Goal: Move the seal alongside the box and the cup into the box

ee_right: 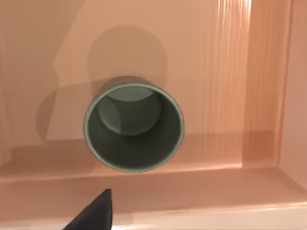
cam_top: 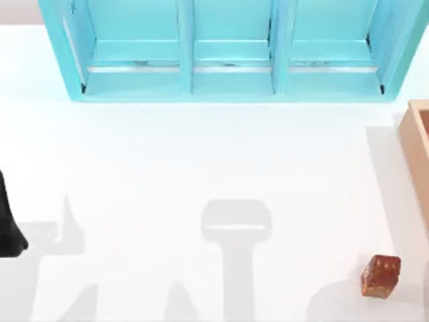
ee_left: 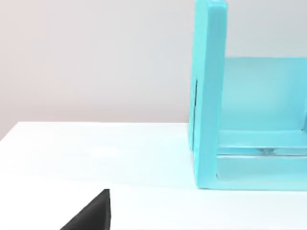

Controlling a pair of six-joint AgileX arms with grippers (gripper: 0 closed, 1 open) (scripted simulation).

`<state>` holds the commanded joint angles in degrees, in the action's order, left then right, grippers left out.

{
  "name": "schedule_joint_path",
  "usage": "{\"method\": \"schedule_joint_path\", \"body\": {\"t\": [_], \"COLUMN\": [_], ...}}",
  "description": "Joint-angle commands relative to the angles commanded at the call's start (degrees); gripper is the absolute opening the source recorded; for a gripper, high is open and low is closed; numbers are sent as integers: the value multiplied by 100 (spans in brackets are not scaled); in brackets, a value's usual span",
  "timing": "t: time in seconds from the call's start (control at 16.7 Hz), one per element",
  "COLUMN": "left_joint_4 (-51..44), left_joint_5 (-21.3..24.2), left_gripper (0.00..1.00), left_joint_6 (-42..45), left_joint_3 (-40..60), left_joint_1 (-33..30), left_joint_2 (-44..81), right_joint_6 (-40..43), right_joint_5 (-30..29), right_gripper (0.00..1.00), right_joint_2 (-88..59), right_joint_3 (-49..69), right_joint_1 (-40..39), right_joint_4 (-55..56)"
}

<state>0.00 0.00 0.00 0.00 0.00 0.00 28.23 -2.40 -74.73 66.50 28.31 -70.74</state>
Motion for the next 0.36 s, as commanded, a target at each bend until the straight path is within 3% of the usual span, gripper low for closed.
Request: {"method": "schedule_joint_path", "body": {"t": [0.36], "left_joint_4": [0], "left_joint_5": [0], "left_gripper": [100], "left_joint_6": [0], "left_joint_3": [0], "left_joint_1": [0], "left_joint_2": [0], "right_joint_6": [114], "right_joint_5": [160], "right_gripper": [100], "right_joint_2": [-499], "right_joint_3": [59], "right_joint_1": [66], "right_joint_4": [-190]}}
